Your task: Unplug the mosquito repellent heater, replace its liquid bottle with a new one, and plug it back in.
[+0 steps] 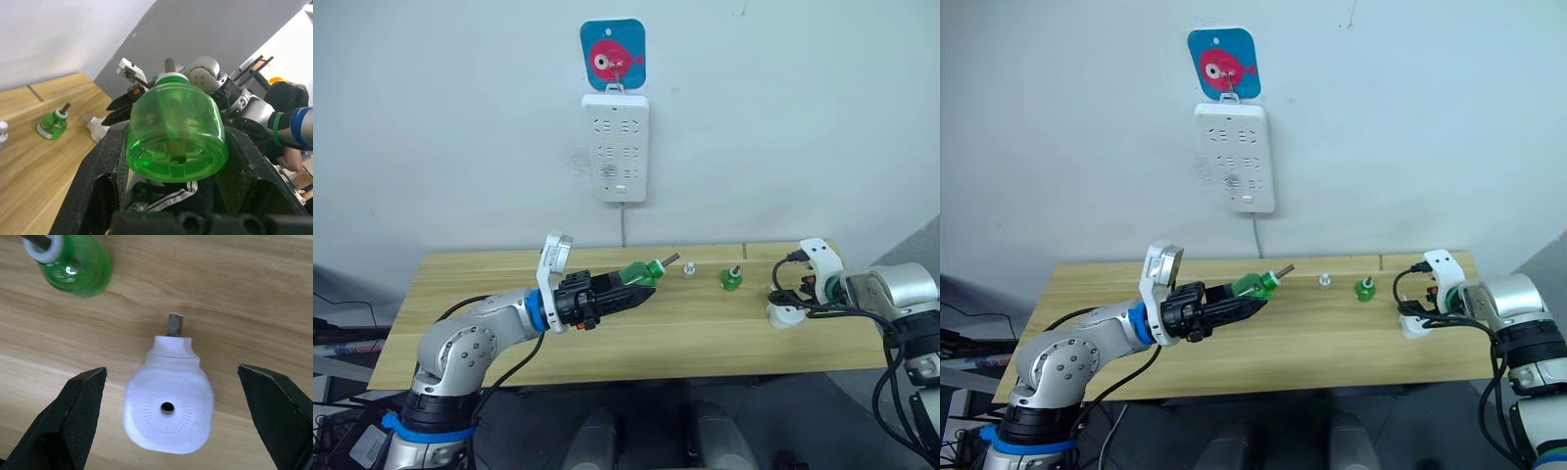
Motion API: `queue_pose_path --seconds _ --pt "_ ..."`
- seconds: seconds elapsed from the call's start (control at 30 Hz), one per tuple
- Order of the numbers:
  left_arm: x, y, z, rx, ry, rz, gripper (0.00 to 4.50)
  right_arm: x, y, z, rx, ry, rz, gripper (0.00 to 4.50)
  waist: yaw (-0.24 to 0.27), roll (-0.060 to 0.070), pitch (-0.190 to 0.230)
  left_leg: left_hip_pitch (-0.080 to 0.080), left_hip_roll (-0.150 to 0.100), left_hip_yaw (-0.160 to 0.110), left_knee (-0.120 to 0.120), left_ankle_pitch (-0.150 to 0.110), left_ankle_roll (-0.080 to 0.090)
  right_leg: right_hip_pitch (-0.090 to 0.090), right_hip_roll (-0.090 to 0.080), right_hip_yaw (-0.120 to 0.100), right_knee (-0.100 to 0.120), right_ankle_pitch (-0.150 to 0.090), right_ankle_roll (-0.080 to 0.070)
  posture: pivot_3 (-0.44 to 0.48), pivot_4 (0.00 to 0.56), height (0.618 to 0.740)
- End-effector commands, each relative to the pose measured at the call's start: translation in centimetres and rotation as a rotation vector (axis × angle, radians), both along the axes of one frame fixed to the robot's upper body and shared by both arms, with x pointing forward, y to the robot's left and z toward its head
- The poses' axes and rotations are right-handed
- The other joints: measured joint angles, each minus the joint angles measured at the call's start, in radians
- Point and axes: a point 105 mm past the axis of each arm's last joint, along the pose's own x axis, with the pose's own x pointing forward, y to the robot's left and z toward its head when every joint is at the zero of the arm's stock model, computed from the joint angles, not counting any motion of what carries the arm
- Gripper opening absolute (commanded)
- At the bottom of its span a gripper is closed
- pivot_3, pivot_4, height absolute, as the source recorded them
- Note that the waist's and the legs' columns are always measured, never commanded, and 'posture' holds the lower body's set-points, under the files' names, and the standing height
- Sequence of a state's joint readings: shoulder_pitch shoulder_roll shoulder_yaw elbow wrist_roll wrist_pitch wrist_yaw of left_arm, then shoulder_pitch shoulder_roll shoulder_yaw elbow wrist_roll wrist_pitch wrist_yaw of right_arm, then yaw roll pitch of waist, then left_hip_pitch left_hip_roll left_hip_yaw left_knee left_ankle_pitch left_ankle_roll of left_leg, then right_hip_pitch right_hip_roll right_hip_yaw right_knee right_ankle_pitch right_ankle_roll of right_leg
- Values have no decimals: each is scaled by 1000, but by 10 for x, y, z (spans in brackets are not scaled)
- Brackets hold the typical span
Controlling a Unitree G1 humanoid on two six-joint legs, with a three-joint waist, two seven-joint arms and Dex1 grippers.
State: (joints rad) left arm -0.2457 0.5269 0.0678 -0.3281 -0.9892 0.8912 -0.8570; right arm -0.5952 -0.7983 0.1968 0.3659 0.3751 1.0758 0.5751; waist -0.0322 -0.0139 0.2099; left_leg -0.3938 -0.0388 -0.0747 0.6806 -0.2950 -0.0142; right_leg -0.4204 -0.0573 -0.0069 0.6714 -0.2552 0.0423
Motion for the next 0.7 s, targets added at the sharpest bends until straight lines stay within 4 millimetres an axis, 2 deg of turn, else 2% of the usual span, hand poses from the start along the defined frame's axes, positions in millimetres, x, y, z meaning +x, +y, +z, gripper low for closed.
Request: queue_pose_path --seconds 0.03,0.23,0.7 --pt "-3 0 9 3 -56 -10 2219 4 -5 -1 2 -7 0 4455 0 -1 3 0 0 0 0 0 0 0 0 0 0 0 0 -38 250 740" --pt "-4 0 9 11 -52 -13 2219 6 -8 -7 5 14 -10 4455 0 0 11 0 0 0 0 0 0 0 -3 0 -1 0 0 -41 268 740" --pt "-4 1 10 31 -52 -24 2219 -4 -9 -17 -18 70 20 4455 0 1 25 -3 0 -1 0 0 0 0 -4 0 -8 0 0 -42 275 740"
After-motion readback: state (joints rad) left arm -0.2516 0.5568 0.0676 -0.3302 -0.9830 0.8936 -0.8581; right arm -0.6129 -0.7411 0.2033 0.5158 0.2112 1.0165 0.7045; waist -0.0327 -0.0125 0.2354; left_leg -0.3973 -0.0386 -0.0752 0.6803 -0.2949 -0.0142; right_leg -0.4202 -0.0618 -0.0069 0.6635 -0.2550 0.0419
